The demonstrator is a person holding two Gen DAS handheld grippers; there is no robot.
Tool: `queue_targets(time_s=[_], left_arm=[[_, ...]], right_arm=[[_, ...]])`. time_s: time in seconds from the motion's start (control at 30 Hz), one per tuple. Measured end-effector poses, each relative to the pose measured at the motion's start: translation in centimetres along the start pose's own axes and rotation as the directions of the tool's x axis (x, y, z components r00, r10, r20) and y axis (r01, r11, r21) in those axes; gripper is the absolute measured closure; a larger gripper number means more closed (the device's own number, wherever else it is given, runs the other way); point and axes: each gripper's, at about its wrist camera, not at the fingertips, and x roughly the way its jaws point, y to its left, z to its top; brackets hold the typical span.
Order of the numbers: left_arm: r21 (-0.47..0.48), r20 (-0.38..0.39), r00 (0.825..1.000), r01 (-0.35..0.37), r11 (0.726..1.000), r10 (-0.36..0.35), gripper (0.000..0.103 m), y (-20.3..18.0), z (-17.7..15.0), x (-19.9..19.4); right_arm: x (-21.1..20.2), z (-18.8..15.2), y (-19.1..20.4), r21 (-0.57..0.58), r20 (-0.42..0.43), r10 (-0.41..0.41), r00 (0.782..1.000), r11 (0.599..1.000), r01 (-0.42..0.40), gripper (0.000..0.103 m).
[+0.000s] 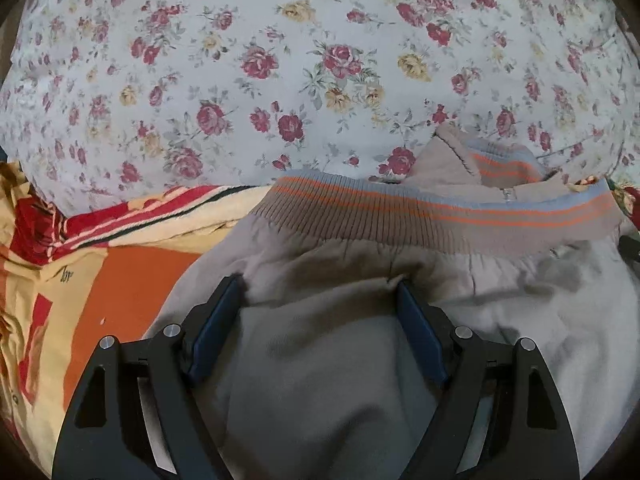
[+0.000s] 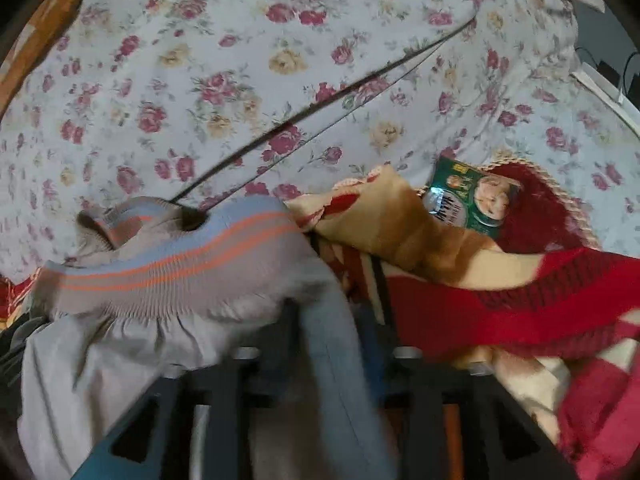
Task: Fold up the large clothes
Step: 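Fold the hem up toward the collar with both grippers and release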
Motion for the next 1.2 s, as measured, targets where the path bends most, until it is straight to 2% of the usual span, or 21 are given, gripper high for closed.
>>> queue_targets(time_s=[0.07,0.23,0.37,0.57,0.67,0.73,0.8,0.87,0.93,1.03,1.1,1.2], left_arm=[[-0.018,0.006,1.000,0.012,1.000,-0.012,0.023,0.5,-0.7,-0.8],[-0.046,0.029,0.999,0.028,0.999,-0.027,0.023,1.3,-2.4,-3.2],[-0.055,0.045,0.999,0.028,0.998,-0.026,0.023,2.2,-3.3,-4.7],[-0.064,0.034,0.999,0.017,0.998,-0.015,0.023,3.6,-4.8,-5.6],[-0.080,0.013,1.000,0.014,0.997,-0.013,0.023,4.3,-5.5,-5.6],[-0.090,-0.006,1.000,0.019,0.996,-0.019,0.023,4.9,-6.0,-5.7],[-0.106,-0.020,0.999,0.036,0.994,-0.038,0.023,5.7,-6.2,-5.9],[-0.158,-0.030,0.996,0.080,0.984,-0.086,0.023,7.2,-6.4,-6.2],[-0.245,-0.045,0.990,0.120,0.962,-0.135,0.023,9.2,-6.5,-6.2],[-0.326,-0.068,0.983,0.140,0.935,-0.171,0.023,11.1,-7.2,-5.4],[-0.361,-0.073,0.978,0.155,0.919,-0.194,0.022,12.0,-7.6,-4.8],[-0.400,-0.072,0.970,0.184,0.898,-0.232,0.019,12.5,-8.0,-3.9]], right_arm=[[-2.3,-0.5,0.2,-0.006,0.017,0.006,1.000,1.000,-0.006,0.057],[-8.2,-2.9,2.7,-0.124,0.062,0.101,0.993,0.988,-0.093,0.056],[-9.8,-5.3,6.4,-0.203,0.053,0.182,0.982,0.965,-0.168,0.056],[-8.0,-8.9,8.0,-0.222,-0.003,0.158,0.987,0.963,-0.155,0.055],[-5.7,-10.2,8.6,-0.294,-0.014,0.098,0.995,0.951,-0.098,0.054],[-5.7,-10.6,9.2,-0.333,-0.001,0.066,0.998,0.941,-0.062,0.054],[-6.7,-10.3,9.4,-0.310,-0.012,0.068,0.998,0.948,-0.068,0.054],[-8.1,-9.8,9.3,-0.289,0.005,0.106,0.994,0.952,-0.100,0.054],[-9.6,-9.6,9.8,-0.293,0.028,0.156,0.987,0.946,-0.141,0.054],[-10.7,-9.5,11.7,-0.324,0.046,0.224,0.973,0.925,-0.198,0.054],[-10.4,-9.7,13.4,-0.340,0.036,0.265,0.964,0.910,-0.237,0.054],[-7.9,-10.4,15.6,-0.355,-0.021,0.275,0.961,0.897,-0.264,0.054]])
